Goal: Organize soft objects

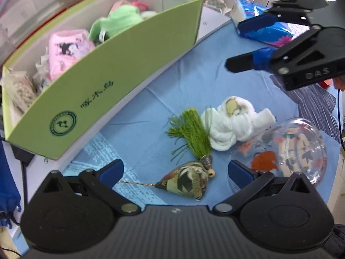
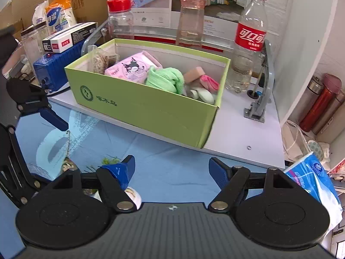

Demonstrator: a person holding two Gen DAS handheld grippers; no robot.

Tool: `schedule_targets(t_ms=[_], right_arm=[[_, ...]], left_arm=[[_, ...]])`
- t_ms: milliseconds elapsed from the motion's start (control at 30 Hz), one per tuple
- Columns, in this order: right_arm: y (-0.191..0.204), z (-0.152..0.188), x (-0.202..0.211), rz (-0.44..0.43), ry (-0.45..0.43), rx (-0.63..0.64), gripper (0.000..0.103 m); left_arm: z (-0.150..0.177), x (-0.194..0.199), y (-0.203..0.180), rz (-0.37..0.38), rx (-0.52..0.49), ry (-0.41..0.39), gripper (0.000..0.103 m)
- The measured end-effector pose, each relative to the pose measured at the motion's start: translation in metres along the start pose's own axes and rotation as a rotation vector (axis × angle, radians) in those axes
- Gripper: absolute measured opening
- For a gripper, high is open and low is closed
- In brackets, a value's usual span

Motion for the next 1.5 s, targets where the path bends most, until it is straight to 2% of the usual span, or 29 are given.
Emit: schedule_targets(t_ms=[67,167,300,333,367,433,467,500,567,633,733,800,867,1000,1167,1333,1433,1500], right_arm=[[-0.002,0.0,-0.001,-0.001,-0.003,-0.011,0.061],[-0.001,-0.001,-0.003,-0.017,-0.001,-0.008,0.062],[0.006,0.0,-0.007,-0.038,0.01,0.006,0.062],[0.008,0.0,-0.008,-0.044,0.017,0.013,0.062],[0.01,0.001,-0.009,-0.046,0.022,0.018,0.062],[0.012,0.002,-0.009,-0.047,0.026,0.023,0.062],[0.013,0.002,-0.009,-0.049,0.026,0.023,0.062],[0.014,0.002,-0.009,-0.051,0.025,0.022,0.062],[0.015,0.002,-0.009,-0.052,0.023,0.022,0.062],[0.016,0.001,-0.01,-0.049,0.025,0.02,0.062],[0.018,0.0,-0.015,-0.055,0.034,0.015,0.062],[0.021,-0.001,-0.016,-0.066,0.037,0.008,0.062],[0.024,-0.003,-0.015,-0.072,0.033,0.003,0.062],[0.026,-0.004,-0.007,-0.071,0.023,0.012,0.062],[0.016,-0.002,-0.005,-0.052,0.024,0.004,0.062],[0.01,0.0,-0.011,-0.055,0.031,-0.03,0.062],[0.022,0.004,-0.015,-0.096,0.067,-0.009,0.062],[0.035,0.003,-0.018,-0.136,0.103,0.033,0.062]], left_arm=[[0.002,-0.005,0.017,-0.053,0.026,0.031,0.103],[0.01,-0.001,0.038,-0.007,0.095,0.042,0.103],[0.026,0.021,0.071,-0.022,0.202,-0.015,0.103],[0.032,0.027,0.08,-0.05,0.225,-0.031,0.103],[0.04,0.035,0.091,-0.11,0.247,-0.045,0.103],[0.06,0.046,0.116,-0.275,0.28,-0.031,0.102],[0.07,0.049,0.127,-0.33,0.302,-0.023,0.102],[0.083,0.056,0.141,-0.372,0.343,-0.017,0.102],[0.101,0.07,0.154,-0.398,0.427,-0.045,0.102],[0.106,0.085,0.154,-0.353,0.487,-0.112,0.102],[0.094,0.096,0.128,-0.207,0.482,-0.201,0.102],[0.078,0.089,0.106,-0.127,0.424,-0.205,0.103],[0.063,0.071,0.088,-0.095,0.369,-0.164,0.103],[0.048,0.032,0.073,-0.096,0.331,-0.056,0.102],[0.063,0.006,0.075,-0.156,0.284,0.04,0.102],[0.095,0.024,0.1,-0.225,0.356,0.02,0.102],[0.117,0.038,0.121,-0.267,0.461,-0.012,0.102],[0.127,0.05,0.128,-0.274,0.558,-0.074,0.102]])
Point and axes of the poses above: each gripper's, at about its wrist camera, not at the fingertips, and x roughly against the way its jaws point, y to its left, z to its underside, the point moved 8 cm from there along -x, roughly the way its jaws point, and after that the axes turned 5 degrees about -y, right-handed, at the moved point
